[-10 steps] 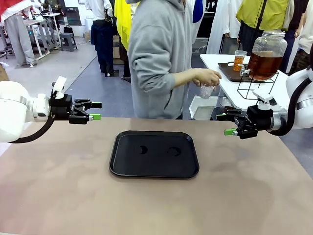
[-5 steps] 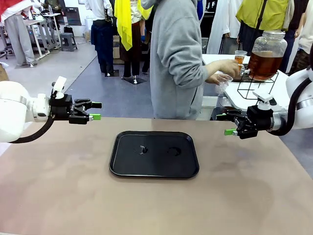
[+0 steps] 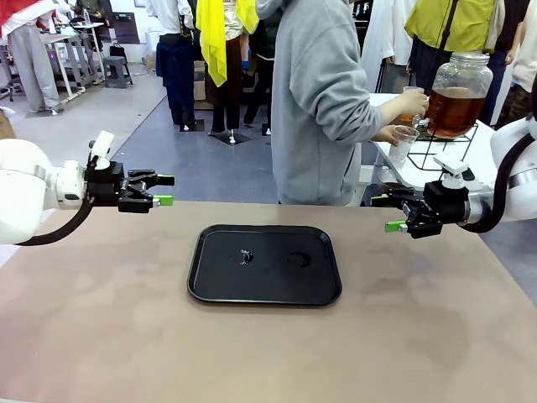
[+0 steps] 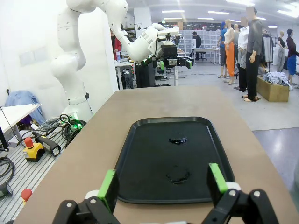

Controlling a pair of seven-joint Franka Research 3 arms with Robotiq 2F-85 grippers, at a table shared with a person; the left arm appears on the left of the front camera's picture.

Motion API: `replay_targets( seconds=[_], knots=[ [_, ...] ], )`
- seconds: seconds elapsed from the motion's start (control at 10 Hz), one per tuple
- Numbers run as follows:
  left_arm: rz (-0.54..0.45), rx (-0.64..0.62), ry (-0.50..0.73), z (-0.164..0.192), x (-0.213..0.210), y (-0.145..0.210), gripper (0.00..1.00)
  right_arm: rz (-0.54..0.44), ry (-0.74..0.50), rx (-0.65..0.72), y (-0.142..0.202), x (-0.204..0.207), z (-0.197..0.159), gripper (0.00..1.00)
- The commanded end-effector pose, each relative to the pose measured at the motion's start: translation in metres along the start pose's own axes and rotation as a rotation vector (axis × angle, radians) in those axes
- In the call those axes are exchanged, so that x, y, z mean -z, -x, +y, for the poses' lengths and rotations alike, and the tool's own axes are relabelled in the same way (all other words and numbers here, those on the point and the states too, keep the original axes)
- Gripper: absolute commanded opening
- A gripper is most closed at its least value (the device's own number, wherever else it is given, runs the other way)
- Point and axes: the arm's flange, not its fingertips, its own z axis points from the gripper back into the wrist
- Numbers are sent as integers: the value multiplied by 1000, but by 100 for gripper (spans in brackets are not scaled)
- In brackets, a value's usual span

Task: Pour the drink into the iced cup.
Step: Open the gripper to release the iced cup you were holding.

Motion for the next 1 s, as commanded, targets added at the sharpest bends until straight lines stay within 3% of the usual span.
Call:
replay_targets(
  seconds=[0.0, 0.9],
  knots=[
    [-3, -2, 3, 0, 0, -3, 100, 9, 0, 3, -5, 2, -1, 100],
    [-3, -2, 3, 0, 0, -3, 100, 9, 0, 3, -5, 2, -1, 100]
  ],
)
